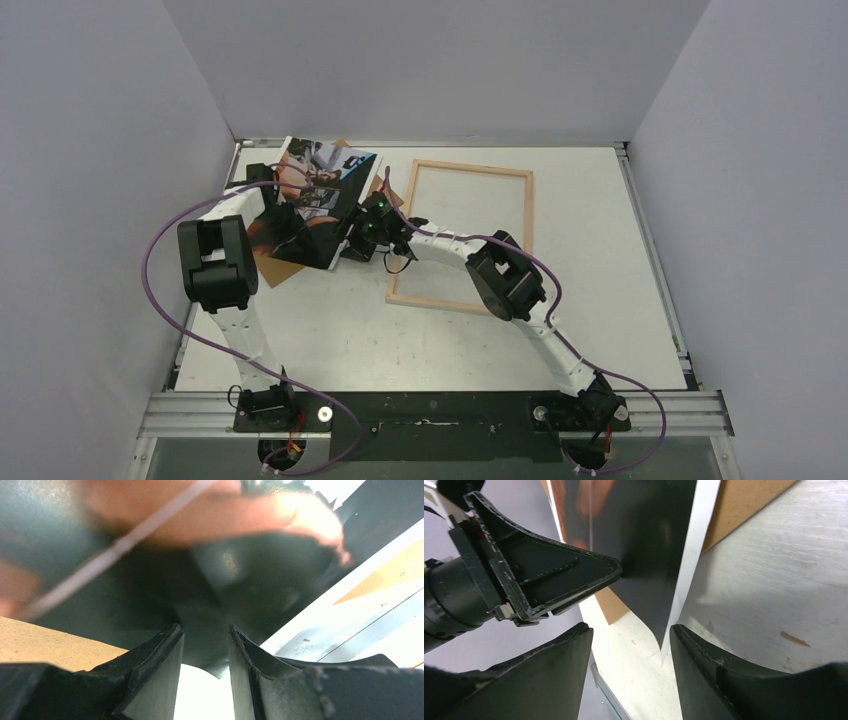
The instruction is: Put the photo into the frame
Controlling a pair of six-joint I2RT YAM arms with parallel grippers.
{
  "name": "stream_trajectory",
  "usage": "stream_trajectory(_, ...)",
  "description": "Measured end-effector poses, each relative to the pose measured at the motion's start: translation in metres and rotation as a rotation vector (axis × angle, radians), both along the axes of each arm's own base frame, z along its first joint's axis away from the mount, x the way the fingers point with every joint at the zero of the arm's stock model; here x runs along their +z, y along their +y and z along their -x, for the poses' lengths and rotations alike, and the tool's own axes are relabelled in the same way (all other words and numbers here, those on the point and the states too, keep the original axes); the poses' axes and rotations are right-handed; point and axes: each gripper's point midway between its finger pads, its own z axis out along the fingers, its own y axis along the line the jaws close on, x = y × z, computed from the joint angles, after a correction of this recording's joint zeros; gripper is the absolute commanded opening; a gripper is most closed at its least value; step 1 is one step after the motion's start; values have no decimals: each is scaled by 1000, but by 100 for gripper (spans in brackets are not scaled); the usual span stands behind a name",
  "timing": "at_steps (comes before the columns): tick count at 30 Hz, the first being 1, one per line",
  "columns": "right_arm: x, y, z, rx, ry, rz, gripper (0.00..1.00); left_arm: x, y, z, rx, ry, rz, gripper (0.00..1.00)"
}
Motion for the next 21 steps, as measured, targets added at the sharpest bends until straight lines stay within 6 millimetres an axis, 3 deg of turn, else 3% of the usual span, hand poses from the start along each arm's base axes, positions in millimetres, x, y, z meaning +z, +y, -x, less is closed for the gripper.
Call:
stream_trajectory(5,4,3,-2,-6,-5,-30,57,-1,-1,1,2,2,6,35)
stream_trajectory(11,-18,-13,-3,-43,25,68,58,-1,-2,1,2,3,8,35)
stream_trajectory(21,-19,-20,-6,-53,19,118,54,-1,-3,1,7,3,20,34)
